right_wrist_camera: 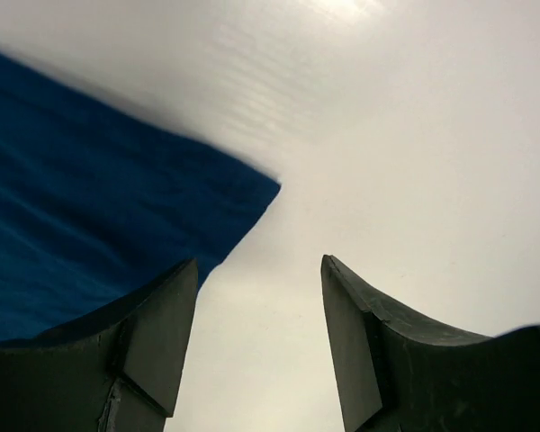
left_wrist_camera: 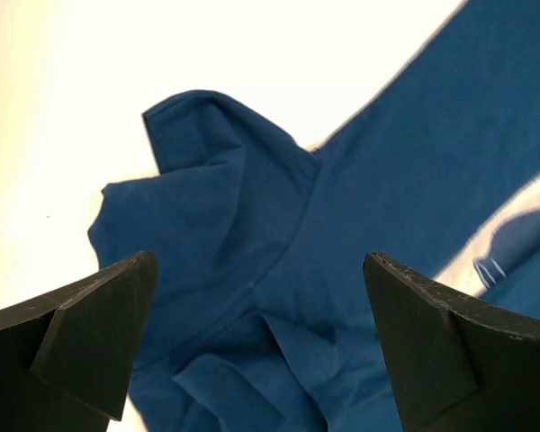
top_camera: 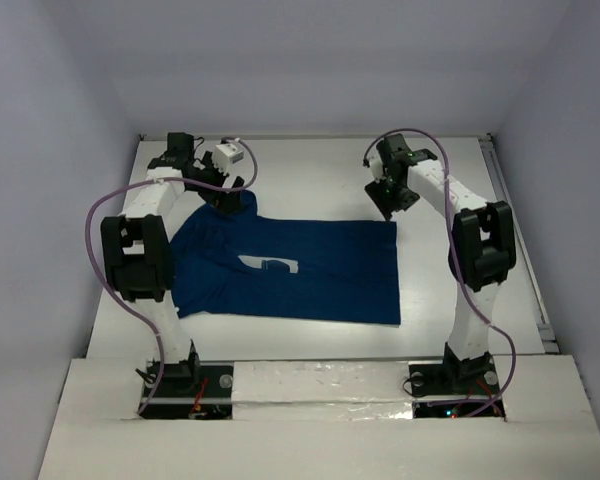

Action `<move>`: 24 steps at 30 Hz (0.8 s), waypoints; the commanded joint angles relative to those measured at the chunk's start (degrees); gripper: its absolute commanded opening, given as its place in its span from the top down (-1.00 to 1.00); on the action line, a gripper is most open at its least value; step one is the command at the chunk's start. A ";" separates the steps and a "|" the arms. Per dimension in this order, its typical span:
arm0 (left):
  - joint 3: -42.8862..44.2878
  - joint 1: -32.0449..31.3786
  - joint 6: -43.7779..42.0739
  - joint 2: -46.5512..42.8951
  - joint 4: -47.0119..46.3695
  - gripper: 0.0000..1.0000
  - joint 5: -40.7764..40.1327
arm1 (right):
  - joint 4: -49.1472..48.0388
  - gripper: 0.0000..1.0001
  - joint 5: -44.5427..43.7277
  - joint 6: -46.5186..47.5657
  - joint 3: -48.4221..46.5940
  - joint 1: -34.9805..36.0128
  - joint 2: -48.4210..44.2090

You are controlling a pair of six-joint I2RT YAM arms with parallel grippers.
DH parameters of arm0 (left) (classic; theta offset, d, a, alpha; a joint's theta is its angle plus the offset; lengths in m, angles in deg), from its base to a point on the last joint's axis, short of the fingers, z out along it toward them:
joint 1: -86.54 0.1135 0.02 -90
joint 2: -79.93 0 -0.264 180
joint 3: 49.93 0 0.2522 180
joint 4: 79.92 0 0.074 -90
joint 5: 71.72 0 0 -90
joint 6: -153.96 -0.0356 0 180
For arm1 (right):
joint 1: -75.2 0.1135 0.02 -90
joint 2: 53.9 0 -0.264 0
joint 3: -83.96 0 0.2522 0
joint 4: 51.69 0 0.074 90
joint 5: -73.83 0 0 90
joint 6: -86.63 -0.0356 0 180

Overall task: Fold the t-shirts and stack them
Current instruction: Grap the side of the flattened tshirt furthest away from the robot with both arms

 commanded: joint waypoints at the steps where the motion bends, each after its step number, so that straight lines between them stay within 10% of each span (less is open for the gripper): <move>1: 1.87 0.08 6.15 -0.19 -5.79 -0.98 -0.78 | -2.81 -0.25 2.12 0.16 -3.72 0.58 -2.50; 15: 5.03 1.13 12.40 3.50 -7.30 -0.98 -5.63 | 4.21 -0.16 16.37 4.47 -10.84 -2.13 6.20; 19: 11.09 6.12 10.38 7.27 -0.37 -0.98 7.68 | 4.66 -0.15 18.38 4.30 -11.81 -2.67 6.56; 24: 19.95 17.29 15.40 14.04 2.88 -0.98 42.59 | -1.40 -0.15 17.95 2.98 -8.13 -2.67 0.85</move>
